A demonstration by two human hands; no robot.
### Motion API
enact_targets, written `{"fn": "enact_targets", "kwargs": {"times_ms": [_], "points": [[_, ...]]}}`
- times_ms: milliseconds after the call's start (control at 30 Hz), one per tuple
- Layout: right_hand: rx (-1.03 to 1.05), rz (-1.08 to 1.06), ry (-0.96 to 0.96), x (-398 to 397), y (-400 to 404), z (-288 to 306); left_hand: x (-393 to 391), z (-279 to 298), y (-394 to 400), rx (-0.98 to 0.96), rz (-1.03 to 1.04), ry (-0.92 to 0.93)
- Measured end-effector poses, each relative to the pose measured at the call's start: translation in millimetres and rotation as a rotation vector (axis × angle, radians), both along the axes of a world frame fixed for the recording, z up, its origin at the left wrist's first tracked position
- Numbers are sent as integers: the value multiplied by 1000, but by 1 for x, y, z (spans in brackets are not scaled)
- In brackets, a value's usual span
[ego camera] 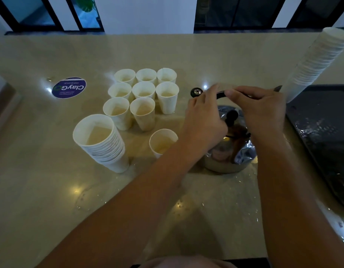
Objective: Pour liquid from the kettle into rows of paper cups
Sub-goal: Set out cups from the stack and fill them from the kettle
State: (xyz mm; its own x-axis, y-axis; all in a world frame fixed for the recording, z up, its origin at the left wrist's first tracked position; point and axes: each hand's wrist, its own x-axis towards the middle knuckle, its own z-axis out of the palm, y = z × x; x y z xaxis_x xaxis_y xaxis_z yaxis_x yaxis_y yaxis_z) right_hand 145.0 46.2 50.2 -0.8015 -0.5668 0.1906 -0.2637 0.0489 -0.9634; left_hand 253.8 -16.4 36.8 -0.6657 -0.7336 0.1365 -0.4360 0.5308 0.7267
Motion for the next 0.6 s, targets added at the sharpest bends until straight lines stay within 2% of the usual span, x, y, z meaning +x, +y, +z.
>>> {"fn": "enact_targets", "kwargs": {"times_ms": [300, 467, 533, 600], "points": [[31, -89, -33, -6, 4, -17, -14, -16, -5, -23, -18, -35], [195, -108, 103, -7, 4, -18, 1, -11, -3, -42, -41, -27], [279, -151, 292, -4, 5, -14, 19, -6, 4, -58, -5, 92], [224, -117, 358, 4, 4, -2, 45, -2, 13, -98, 55, 304]]}}
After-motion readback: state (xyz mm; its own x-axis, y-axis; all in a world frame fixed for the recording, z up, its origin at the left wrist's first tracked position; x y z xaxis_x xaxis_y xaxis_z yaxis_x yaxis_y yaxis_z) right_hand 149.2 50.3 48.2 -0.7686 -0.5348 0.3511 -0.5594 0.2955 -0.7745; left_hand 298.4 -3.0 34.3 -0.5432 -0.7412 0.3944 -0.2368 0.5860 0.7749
